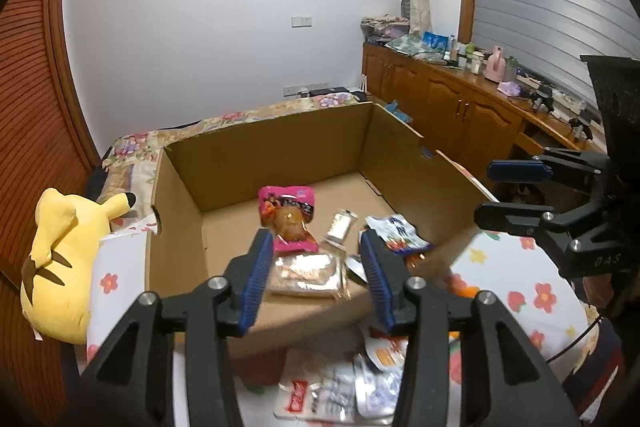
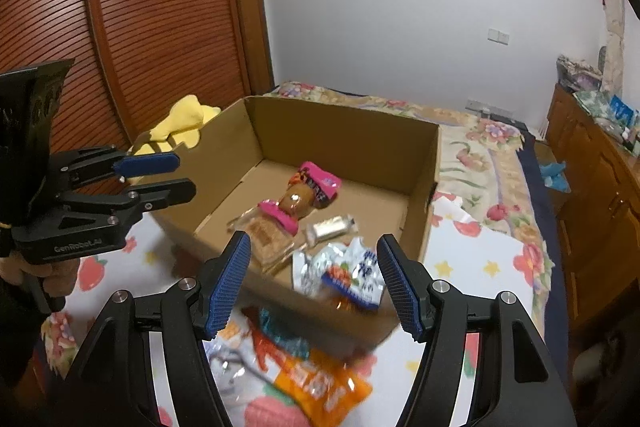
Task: Organize snacks
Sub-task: 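Open both tools to drop the snacks into the box, then move both open tools back toward the remaining packets beside the box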
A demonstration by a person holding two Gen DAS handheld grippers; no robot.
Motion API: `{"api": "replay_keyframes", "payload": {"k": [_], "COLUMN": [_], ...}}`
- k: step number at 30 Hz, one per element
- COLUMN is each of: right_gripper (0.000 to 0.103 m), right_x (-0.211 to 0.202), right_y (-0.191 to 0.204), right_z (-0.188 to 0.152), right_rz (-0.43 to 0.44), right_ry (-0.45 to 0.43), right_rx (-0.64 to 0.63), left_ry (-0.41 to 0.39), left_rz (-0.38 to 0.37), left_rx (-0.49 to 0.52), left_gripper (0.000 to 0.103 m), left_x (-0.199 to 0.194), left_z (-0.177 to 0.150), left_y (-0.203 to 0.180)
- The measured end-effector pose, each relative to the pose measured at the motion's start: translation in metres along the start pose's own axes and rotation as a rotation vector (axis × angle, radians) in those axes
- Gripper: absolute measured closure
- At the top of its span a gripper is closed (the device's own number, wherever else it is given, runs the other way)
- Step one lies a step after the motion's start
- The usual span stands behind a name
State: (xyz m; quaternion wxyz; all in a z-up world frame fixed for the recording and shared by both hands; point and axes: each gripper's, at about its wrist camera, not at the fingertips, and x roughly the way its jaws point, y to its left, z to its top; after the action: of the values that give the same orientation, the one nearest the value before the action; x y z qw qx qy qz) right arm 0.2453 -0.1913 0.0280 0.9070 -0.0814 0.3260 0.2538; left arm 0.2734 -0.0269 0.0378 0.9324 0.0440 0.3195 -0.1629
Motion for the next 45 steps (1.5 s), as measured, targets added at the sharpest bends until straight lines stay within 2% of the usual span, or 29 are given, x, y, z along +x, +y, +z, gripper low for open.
{"api": "replay_keyframes", "payload": {"k": [8, 17, 23, 28, 31, 36, 39, 45], "right_gripper": [0.036, 0.036, 0.036, 0.036, 0.036, 0.036, 0.036, 0.036], "right_x": [-0.019, -0.021, -0.02, -0.016, -0.01, -0.005, -0.003, 0.007], "right_y": [0.011, 0.023, 0.02, 0.016, 0.015, 0.016, 0.017, 0.016], "right_z": [-0.038, -0.073, -0.087, -0.092, -0.094, -0.096, -0.095, -0.092], "right_rz": [-0.006, 0.0, 0.001, -0.003, -0.003, -0.004, -0.005, -0.004], "right_ry": [0.013, 0.039, 0.059, 0.072, 0.086, 0.098, 0.101, 0.109], "right_rx": [0.021, 0.036, 0.05, 0.059, 0.062, 0.061, 0.058, 0.059], "left_ry": [0.033, 0.13, 0.194, 0.215, 0.23, 0.26, 0.255, 0.266], "left_rz": [-0.014, -0.051, -0.081, -0.07, -0.038, -0.047, -0.037, -0.059], "left_rx": [0.049, 0.032, 0.011, 0.026, 0.035, 0.055, 0.08, 0.038], "left_gripper": [0.057, 0.057, 0.056, 0.054, 0.053, 0.049, 0.048, 0.046], "left_x": [-0.019, 0.006, 0.024, 0.035, 0.041, 0.047, 0.047, 0.044], "left_z": [-0.049, -0.099, -0.11, -0.11, -0.111, -0.114, -0.116, -0.117], "left_y": [-0.026, -0.047, -0.053, -0.059, -0.061, -0.067, -0.071, -0.062]}}
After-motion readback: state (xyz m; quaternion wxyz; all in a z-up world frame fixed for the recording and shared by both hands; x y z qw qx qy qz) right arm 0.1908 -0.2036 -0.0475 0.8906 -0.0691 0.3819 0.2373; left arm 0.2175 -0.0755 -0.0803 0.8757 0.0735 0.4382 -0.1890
